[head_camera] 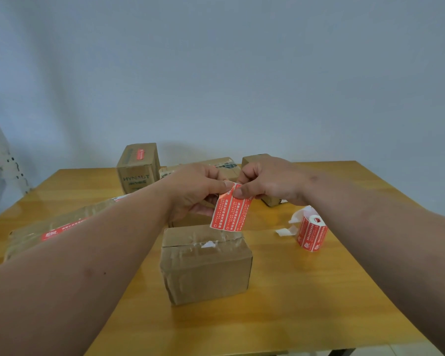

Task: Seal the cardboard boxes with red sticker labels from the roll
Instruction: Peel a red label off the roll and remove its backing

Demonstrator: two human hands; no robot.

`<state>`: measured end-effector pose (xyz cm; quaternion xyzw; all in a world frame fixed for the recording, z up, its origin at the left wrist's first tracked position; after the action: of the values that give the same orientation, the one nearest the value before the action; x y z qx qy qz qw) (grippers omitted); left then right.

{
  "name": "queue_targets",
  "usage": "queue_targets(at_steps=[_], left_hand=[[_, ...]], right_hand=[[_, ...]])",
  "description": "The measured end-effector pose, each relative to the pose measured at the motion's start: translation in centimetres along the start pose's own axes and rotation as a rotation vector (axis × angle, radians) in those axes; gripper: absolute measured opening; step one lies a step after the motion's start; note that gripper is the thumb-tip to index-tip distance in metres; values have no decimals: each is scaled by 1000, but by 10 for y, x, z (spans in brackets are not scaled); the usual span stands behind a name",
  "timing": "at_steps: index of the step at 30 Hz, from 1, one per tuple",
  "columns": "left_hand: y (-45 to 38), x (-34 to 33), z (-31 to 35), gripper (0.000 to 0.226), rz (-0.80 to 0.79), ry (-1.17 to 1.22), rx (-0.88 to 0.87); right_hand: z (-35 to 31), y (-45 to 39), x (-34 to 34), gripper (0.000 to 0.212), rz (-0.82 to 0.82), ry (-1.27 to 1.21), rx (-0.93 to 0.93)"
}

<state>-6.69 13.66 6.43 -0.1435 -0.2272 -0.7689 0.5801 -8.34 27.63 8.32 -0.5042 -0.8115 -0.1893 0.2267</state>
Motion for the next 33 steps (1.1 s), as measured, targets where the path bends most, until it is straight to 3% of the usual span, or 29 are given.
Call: queue_targets(at_steps=[16,20,24,27,33], left_hand=[[-5,-4,0,15,4,143,19],[-6,2,-1,33,41,115,3],[-5,4,4,28,76,125,-42],[-4,3,5,30,60,142,-35],[-5,2,3,34,42,51,7]], right_hand=[[-9,1,6,19,91,65,82],[-4,2,7,12,61,-22,53],[3,1,5,18,6,-130,-13],[0,2,7,10,24,-66,-16],[-1,-1,4,20,45,62,-2]])
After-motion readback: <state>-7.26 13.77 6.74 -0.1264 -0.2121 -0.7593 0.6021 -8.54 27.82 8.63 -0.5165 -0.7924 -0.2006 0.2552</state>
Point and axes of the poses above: each hand's wrist, its own y-axis away from the middle knuckle, its own x-axis out of the back of the hand, z = x × y, the point moved 6 cm from there along -y, towards the middle knuckle, and after that the axes turned 10 degrees about -y, right-handed, at the moved point
